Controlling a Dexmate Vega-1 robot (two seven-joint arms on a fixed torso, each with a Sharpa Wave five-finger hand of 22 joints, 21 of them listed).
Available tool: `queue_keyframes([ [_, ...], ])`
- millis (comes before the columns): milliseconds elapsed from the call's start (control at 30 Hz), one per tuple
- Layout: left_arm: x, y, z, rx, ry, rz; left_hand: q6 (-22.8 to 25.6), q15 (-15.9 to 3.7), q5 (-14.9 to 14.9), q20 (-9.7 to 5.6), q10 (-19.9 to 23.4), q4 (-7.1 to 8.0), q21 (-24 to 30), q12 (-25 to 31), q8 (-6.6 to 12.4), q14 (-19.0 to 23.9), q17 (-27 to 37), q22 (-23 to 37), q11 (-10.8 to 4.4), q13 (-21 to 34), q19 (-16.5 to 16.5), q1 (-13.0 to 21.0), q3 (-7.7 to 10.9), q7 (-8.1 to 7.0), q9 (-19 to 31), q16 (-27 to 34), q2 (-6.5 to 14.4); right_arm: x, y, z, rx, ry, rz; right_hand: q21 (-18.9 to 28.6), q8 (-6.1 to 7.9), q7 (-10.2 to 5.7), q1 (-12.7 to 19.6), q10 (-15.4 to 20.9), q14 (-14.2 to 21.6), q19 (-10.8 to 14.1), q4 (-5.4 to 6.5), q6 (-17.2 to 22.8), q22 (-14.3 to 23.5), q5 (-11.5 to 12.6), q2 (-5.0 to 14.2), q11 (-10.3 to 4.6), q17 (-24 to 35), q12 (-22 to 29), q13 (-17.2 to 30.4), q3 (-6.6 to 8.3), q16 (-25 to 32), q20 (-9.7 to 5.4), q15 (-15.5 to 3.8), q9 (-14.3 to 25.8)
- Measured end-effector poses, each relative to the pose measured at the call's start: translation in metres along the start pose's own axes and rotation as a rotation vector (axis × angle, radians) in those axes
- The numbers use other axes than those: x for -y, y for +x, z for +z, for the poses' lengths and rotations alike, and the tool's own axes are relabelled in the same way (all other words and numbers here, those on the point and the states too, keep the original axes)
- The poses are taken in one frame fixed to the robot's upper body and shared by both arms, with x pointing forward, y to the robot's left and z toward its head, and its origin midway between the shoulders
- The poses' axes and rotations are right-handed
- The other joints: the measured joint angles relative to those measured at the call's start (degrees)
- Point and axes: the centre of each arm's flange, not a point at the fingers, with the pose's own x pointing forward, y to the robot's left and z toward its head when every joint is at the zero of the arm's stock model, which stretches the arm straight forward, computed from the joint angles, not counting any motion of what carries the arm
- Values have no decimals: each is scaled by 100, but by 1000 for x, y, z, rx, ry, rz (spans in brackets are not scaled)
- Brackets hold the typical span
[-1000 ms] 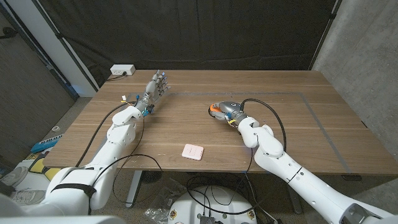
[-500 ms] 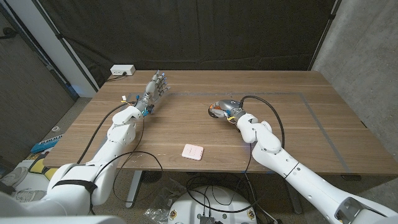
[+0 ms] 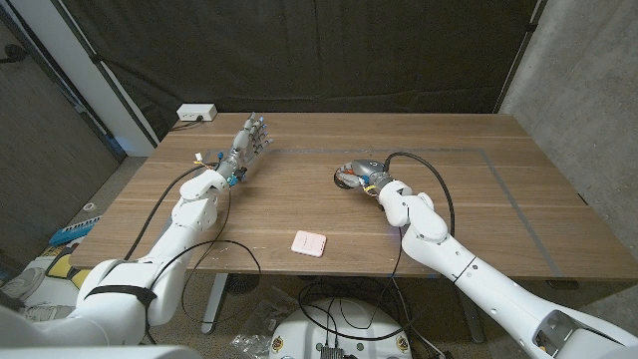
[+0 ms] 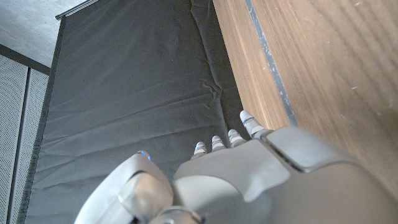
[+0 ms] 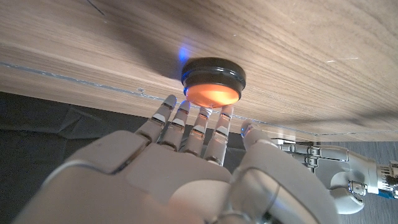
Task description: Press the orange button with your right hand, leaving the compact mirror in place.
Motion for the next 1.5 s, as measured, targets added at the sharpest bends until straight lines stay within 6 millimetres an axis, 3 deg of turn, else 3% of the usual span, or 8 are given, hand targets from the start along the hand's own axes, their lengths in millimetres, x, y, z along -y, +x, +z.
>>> queue_keyframes([
  [200, 0, 1, 1, 3, 2, -2, 0, 0, 0, 0, 0, 0, -22, 0, 0, 0, 0, 0, 0, 0, 0, 0, 0, 0, 0, 0, 0, -1, 0, -3, -2, 10, 9, 0, -215, -67, -32, -292, -3, 31, 32, -242, 0, 0, -12, -292, -42, -116, 16, 32, -51, -31, 2, 6],
  [367, 1, 1, 3, 9, 5, -5, 0, 0, 0, 0, 0, 0, -22, 0, 0, 0, 0, 0, 0, 0, 0, 2, 1, 0, 0, 0, 1, -5, -1, -4, 13, 26, 20, -1, -305, -485, -32, -738, -55, 31, -19, -784, -1, 0, -11, -738, -49, -235, 10, 83, -97, -31, -9, 26],
  [600, 3, 0, 4, 9, 8, -10, 0, 0, 0, 0, 0, 0, -22, 0, 0, 0, 0, 0, 0, 0, 0, 16, 1, 0, 0, 0, 16, -10, -10, -12, 39, 50, -71, -24, -441, -244, 62, -667, -267, 30, -138, -1017, -1, 0, -14, -778, 7, -517, 13, 119, -104, -30, 0, 37],
  [633, 3, 0, 4, 8, 8, -11, 0, 0, 0, 0, 0, 0, -22, 0, 0, 0, 0, 0, 0, 0, 0, 16, 1, 0, 0, 0, 16, -9, -11, -11, 49, 51, -95, -24, -452, -87, 63, -525, -279, 30, -158, -919, -1, 0, -14, -721, 8, -523, 13, 132, -84, -30, -13, 55],
  [700, 4, 0, 5, 10, 9, -13, 0, 0, 0, 0, 0, 0, -22, 0, 0, 0, 0, 0, 0, 0, 0, 16, 1, 0, 0, 0, 16, -4, -13, -8, 69, 50, -137, -24, -452, 350, 85, -17, -287, 30, -177, -624, -1, 0, -37, -236, 6, -550, 13, 127, -82, -30, -21, 56],
  [833, 5, 0, 6, 11, 10, -13, 0, 0, 0, 0, 0, 0, -31, 0, 0, 0, 0, 0, 0, 0, 0, 52, 1, 0, 0, 0, 52, 7, -19, -6, 100, 49, -236, -24, -450, 380, 85, 114, -251, 30, -194, -650, -1, 0, -37, 80, -1, -568, 13, 110, -82, -30, 15, 47],
  [1033, 6, 0, 7, 13, 12, -14, 0, 0, 0, 0, 0, 0, -44, 0, 0, 0, 0, -1, 0, 0, 0, 59, 1, 0, 0, 0, 59, 17, -26, -2, 139, 38, -336, -24, -383, 186, 138, 156, -161, 70, -240, -625, -1, 0, -44, 8, -1, -516, 29, 127, -44, 9, 17, 41],
  [1500, 4, 1, 6, 9, 8, -10, 0, 0, 0, 0, 0, 3, -44, 0, 0, 0, 0, 0, 0, 0, 0, 43, -1, 0, 0, 0, 43, 29, -35, -1, 176, 29, -459, -24, -430, 280, 137, -126, -122, 70, -264, -1039, -1, 0, -45, 84, 0, -566, 26, 151, -67, 10, -3, 41],
])
